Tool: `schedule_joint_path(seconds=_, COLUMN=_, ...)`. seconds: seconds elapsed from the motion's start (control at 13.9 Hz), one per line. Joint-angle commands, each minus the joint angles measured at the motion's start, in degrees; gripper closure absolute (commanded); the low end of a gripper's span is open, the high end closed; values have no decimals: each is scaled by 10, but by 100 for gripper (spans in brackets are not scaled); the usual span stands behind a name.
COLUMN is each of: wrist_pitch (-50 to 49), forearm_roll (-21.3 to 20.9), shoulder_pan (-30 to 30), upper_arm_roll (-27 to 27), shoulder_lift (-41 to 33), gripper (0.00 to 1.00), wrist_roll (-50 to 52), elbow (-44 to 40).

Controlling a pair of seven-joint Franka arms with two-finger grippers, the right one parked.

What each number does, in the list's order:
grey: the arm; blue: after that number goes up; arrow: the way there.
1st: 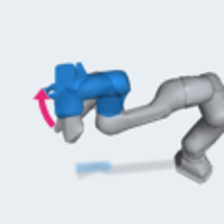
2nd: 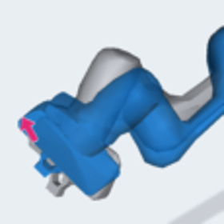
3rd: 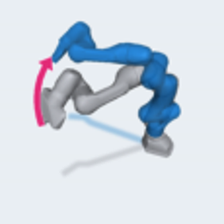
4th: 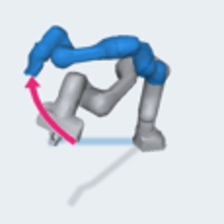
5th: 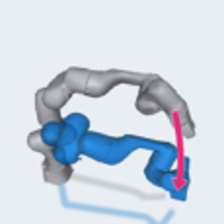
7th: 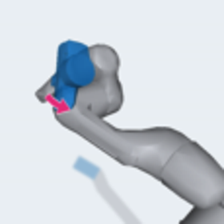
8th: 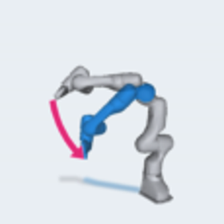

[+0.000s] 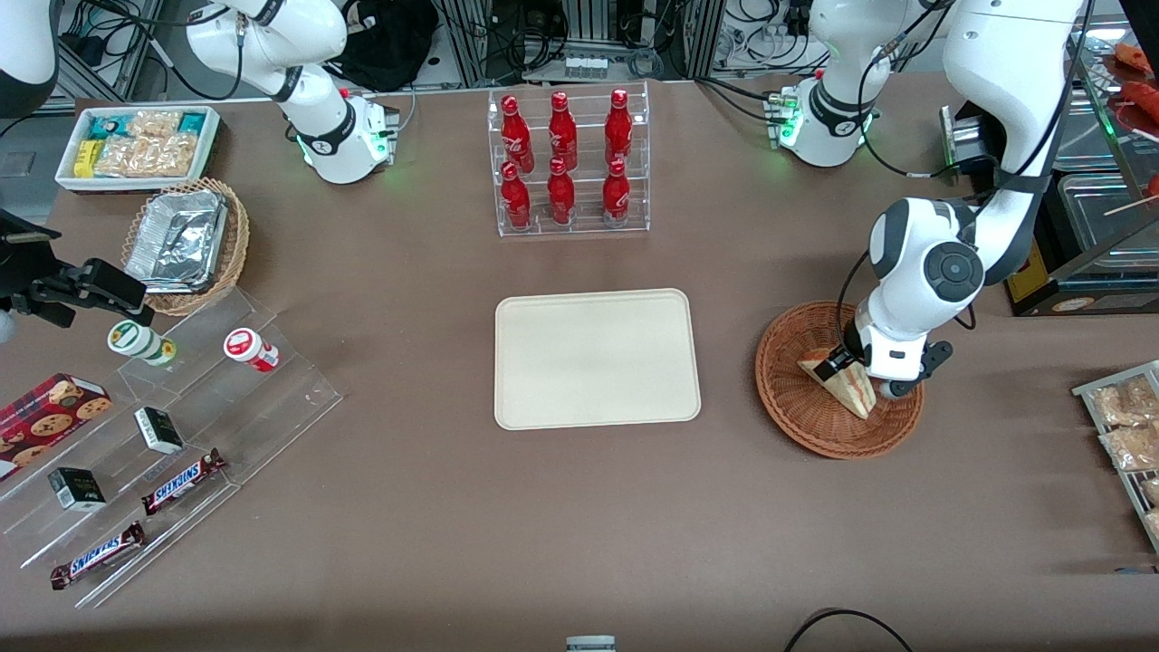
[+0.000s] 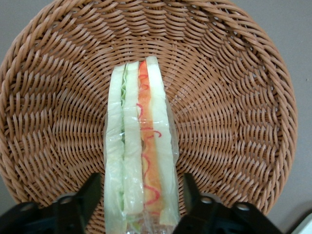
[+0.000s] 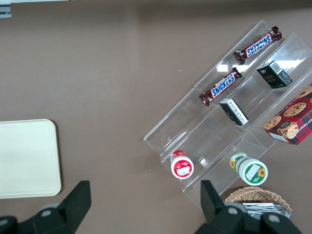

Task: Place sandwich from basket to tray
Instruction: 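Lower the left gripper and close it on the wrapped sandwich, then lift the sandwich and carry it with the left gripper over the cream tray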

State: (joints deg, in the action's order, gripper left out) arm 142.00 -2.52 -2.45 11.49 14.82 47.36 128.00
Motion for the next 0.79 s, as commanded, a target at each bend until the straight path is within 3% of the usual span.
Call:
schedule_joint_path(seconds=0.0, wrist_pitch=1, forearm_roll=1, shoulder_pan=-2, upper_arm_roll=2, shoulder_lift=-4, gripper=89, wrist_roll=5, elbow=-3)
schedule_joint_path(seconds=0.14, wrist_pitch=-11, forearm_roll=-3, shoulder_pan=-5, upper_arm_roll=1, shoulder_lift=-25, gripper=90, wrist_roll=0, elbow=-4)
schedule_joint_path(seconds=0.29, wrist_pitch=-89, forearm_roll=-3, shoulder_pan=-5, upper_arm_roll=2, shoulder_lift=-70, gripper=91, wrist_roll=-5, elbow=-31)
schedule_joint_path(seconds=0.5, wrist_pitch=-289, forearm_roll=-2, shoulder_pan=14, upper_arm_roll=13, shoulder_lift=-77, gripper=91, wrist_roll=-2, elbow=-167)
schedule_joint_path(seconds=0.72, wrist_pitch=-344, forearm_roll=-2, shoulder_pan=73, upper_arm_roll=19, shoulder_lift=-40, gripper=91, wrist_roll=7, elbow=-259)
